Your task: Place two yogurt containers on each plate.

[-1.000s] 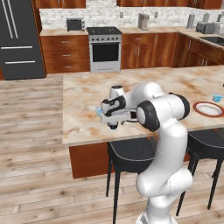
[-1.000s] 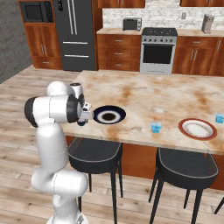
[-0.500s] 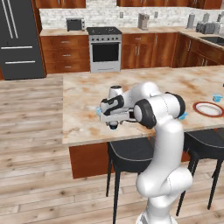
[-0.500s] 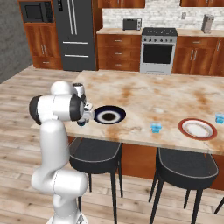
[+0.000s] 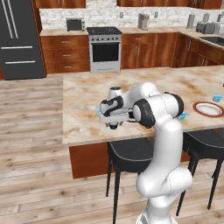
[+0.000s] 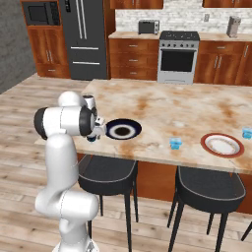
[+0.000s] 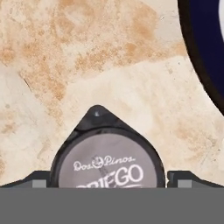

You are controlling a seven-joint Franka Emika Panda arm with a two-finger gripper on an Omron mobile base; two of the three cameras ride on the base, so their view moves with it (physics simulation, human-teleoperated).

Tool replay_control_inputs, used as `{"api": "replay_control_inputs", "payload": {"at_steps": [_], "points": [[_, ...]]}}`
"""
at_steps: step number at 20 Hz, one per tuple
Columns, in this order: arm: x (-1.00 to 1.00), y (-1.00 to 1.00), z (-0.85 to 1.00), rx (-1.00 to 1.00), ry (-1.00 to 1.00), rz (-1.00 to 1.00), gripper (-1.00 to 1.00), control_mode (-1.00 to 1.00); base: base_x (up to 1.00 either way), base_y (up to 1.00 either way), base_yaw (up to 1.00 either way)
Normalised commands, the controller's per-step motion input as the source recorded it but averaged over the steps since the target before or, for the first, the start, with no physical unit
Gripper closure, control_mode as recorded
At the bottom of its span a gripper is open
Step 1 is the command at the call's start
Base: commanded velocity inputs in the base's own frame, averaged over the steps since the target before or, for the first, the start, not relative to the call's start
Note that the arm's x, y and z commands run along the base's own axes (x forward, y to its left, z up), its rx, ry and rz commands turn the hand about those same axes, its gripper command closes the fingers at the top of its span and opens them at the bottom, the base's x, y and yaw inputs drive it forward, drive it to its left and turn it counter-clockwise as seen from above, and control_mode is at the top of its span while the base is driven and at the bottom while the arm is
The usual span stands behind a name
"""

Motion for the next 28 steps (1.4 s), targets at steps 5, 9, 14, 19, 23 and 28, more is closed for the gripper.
{"api": "replay_control_inputs", "payload": {"at_steps": [5, 9, 14, 19, 23, 28], "points": [[0.0, 0.02, -0.17, 0.0, 0.0, 0.0, 1.0, -1.0, 0.0, 0.0, 0.0], [0.01, 0.01, 0.01, 0.01, -0.01, 0.0, 1.0, -1.0, 0.0, 0.0, 0.0], [-0.04, -0.23, 0.59, 0.0, -0.01, -0.03, 1.0, -1.0, 0.0, 0.0, 0.0], [0.01, -0.44, 0.7, 0.0, 0.01, -0.09, 1.0, -1.0, 0.0, 0.0, 0.0], [0.21, -0.58, 0.4, 0.0, 0.19, -0.12, 1.0, -1.0, 0.0, 0.0, 0.0], [0.26, -0.77, 0.03, 0.06, 0.16, -0.07, 1.0, -1.0, 0.0, 0.0, 0.0]]}}
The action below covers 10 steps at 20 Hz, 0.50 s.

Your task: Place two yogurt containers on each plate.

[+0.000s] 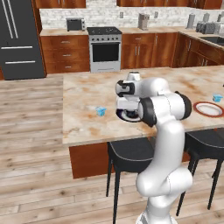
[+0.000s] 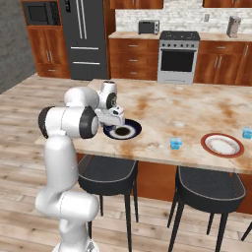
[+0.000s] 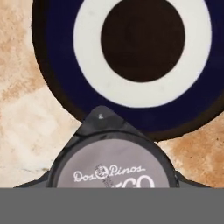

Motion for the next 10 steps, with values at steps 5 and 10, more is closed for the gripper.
{"api": "replay_control_inputs", "payload": {"at_steps": [5, 10], "points": [[0.41, -0.68, -0.05, 0.05, 0.08, -0.02, 1.0, -1.0, 0.0, 0.0, 0.0], [0.5, -0.43, -0.26, 0.01, 0.0, -0.01, 1.0, -1.0, 0.0, 0.0, 0.0]]}}
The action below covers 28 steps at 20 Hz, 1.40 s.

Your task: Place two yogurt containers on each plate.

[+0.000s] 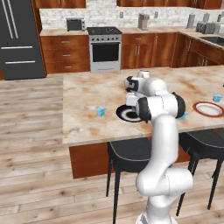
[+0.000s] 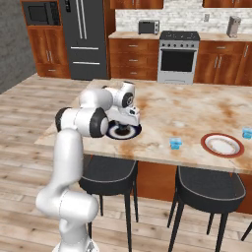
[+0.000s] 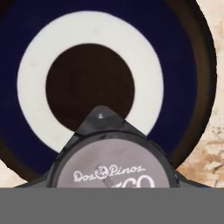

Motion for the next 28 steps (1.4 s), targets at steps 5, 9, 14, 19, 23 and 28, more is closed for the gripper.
{"api": "replay_control_inputs", "payload": {"at_steps": [5, 9, 14, 19, 23, 28], "points": [[0.45, -0.19, -0.43, 0.0, 0.0, 0.0, 1.0, -1.0, 0.0, 0.0, 0.0], [0.34, -0.09, -0.35, 0.0, 0.02, 0.0, 1.0, -1.0, 0.0, 0.0, 0.0], [-0.05, 0.0, -0.2, 0.0, 0.0, 0.0, -1.0, -1.0, 0.0, 0.0, 0.0], [-0.38, 0.02, 0.01, 0.0, 0.0, -0.02, -1.0, -1.0, 0.0, 0.0, 0.0], [-0.16, 0.25, 0.14, 0.0, -0.03, -0.06, -1.0, -1.0, 0.0, 0.0, 0.0], [-0.11, 0.34, 0.2, 0.0, -0.17, -0.01, -1.0, -1.0, 0.0, 0.0, 0.0]]}}
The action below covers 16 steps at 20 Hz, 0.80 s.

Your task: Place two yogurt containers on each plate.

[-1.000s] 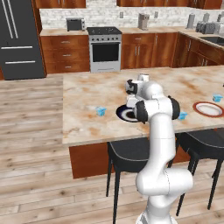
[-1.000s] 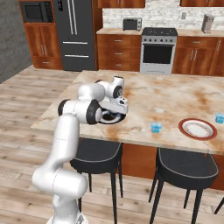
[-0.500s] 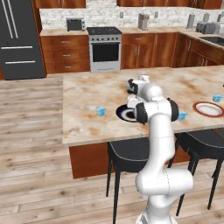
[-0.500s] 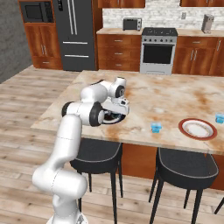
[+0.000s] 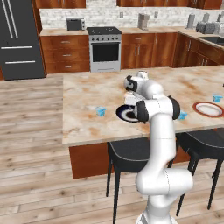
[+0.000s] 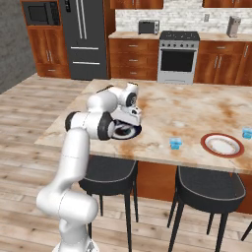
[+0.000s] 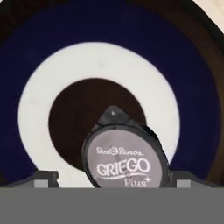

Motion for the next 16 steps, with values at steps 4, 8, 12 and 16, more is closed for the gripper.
{"api": "replay_control_inputs", "payload": {"at_steps": [4, 8, 12, 16], "points": [[-0.11, 0.39, 0.3, 0.0, -0.24, 0.0, -1.0, -1.0, 0.0, 0.0, 0.0], [-0.08, 0.11, 0.25, 0.0, -0.35, 0.0, -1.0, -1.0, 0.0, 0.0, 0.0], [-0.16, 0.2, 0.43, 0.0, -0.55, 0.0, -1.0, -1.0, 0.0, 0.0, 0.0], [0.0, 0.76, 0.09, 0.0, -0.39, 0.06, -1.0, -1.0, 0.0, 0.0, 0.0]]}}
